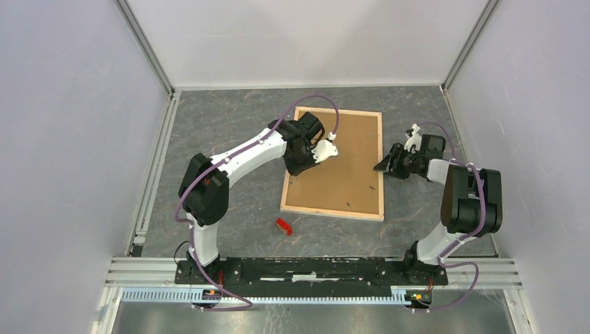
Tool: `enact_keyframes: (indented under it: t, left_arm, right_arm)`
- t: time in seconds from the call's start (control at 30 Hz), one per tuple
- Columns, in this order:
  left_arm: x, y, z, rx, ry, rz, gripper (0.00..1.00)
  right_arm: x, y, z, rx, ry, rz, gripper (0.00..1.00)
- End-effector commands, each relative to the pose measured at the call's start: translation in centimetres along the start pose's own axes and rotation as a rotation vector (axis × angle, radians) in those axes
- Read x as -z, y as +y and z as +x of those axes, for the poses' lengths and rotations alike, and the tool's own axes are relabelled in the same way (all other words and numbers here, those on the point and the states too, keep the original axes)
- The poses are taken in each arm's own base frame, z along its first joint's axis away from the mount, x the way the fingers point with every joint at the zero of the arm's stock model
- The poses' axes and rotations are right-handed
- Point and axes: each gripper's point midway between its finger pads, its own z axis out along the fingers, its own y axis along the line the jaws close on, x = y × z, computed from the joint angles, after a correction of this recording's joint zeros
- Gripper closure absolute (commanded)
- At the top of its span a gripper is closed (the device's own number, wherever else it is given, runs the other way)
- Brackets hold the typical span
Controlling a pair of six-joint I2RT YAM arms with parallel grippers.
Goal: Take the photo out of the frame
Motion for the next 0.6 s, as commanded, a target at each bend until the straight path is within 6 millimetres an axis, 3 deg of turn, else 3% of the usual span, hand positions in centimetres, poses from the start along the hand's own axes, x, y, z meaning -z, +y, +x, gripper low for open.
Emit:
enact_keyframes:
  t: [0.0,0.33,0.57]
  left_arm:
    - [0.9,1.1,0.3,-0.018,0.005,-0.074,0.98]
    - [0.9,1.4,2.0,-0.055,0.056,-0.109,0.98]
    - [1.2,0.4,2.9,-0.066,0.078,-0.064,0.98]
  right_arm:
    - [-0.1,-0.4,2.3,-0.031,0.07,0.019,0.46]
    - [-0.1,-1.0,2.6,-0.026,0.083,0.048,0.45]
    - [-0.3,-1.2,2.8,-0.036,0.089,0.05,0.45]
